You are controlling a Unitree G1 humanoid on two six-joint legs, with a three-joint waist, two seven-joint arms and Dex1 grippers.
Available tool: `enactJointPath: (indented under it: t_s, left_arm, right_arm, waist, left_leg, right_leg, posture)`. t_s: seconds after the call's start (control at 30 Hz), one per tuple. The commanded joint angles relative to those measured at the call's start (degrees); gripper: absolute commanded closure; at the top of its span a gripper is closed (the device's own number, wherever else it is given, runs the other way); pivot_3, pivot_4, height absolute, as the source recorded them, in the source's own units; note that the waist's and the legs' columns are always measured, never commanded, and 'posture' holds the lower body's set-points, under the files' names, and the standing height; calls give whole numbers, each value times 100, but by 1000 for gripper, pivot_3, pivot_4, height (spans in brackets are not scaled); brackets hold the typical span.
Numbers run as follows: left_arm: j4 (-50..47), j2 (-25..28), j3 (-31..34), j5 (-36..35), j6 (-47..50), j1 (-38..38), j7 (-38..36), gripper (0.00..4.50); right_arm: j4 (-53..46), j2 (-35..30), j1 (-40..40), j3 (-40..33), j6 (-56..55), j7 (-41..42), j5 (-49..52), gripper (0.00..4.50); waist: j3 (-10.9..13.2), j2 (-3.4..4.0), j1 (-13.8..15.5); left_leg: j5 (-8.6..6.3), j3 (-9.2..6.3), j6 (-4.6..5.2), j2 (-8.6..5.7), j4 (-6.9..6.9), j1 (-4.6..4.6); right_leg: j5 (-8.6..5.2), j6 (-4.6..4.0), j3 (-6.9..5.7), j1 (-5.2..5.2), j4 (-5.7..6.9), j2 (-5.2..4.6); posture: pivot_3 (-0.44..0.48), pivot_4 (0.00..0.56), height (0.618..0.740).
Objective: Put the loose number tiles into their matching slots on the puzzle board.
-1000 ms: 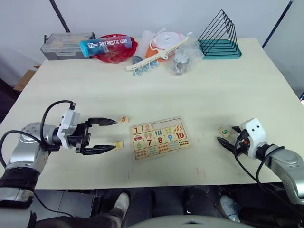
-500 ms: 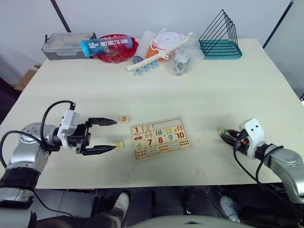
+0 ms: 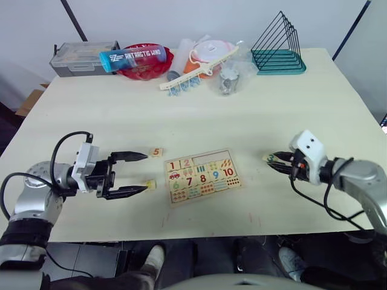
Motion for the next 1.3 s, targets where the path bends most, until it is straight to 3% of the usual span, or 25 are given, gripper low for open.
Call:
enactJointPath:
  t_s: [0.03,0.27,0.63,1.07,1.3]
  left_arm:
    - [-366,-48,460,2,107,268,5,0]
    - [-937,-280,982,98,314,916,353,0]
    - [-1506,-572,1481,291,459,1617,876,0]
    - [-1711,-745,1628,412,533,1783,1033,0]
    - [-1665,-749,1637,450,513,1721,1017,0]
  right_arm:
    - [77,-89,-583,376,178,353,70,3611]
    - [824,125,-2202,1747,199,980,-469,3611]
    - [2612,1440,-4198,3479,-231,1722,-1654,3611]
    - [4270,2760,-5029,4177,-668,2247,-2515,3611]
    - [4514,3180,-5079,4242,-704,2484,-2768,3611]
  waist:
    - [0,0,1]
    - [4,5,-3]
    - [3,3,-5]
    - [3,3,-37]
    - [3,3,-46]
  left_leg:
    - [0,0,0,0,0,0]
    - [0,-1,0,4,0,-5]
    - [1,0,-2,-2,1,-44]
    - [4,-4,-7,-8,5,-68]
    - [6,-5,-10,-9,5,-68]
  right_leg:
    - [0,0,0,0,0,0]
    - [0,0,-2,-5,-1,-6]
    - [3,-2,-2,-50,8,-4]
    - [7,-7,-6,-73,13,0]
    - [7,-7,-7,-73,12,-1]
  posture:
    - [0,150,740]
    - [0,150,740]
    - [0,150,740]
    - [0,150,740]
    - [0,150,740]
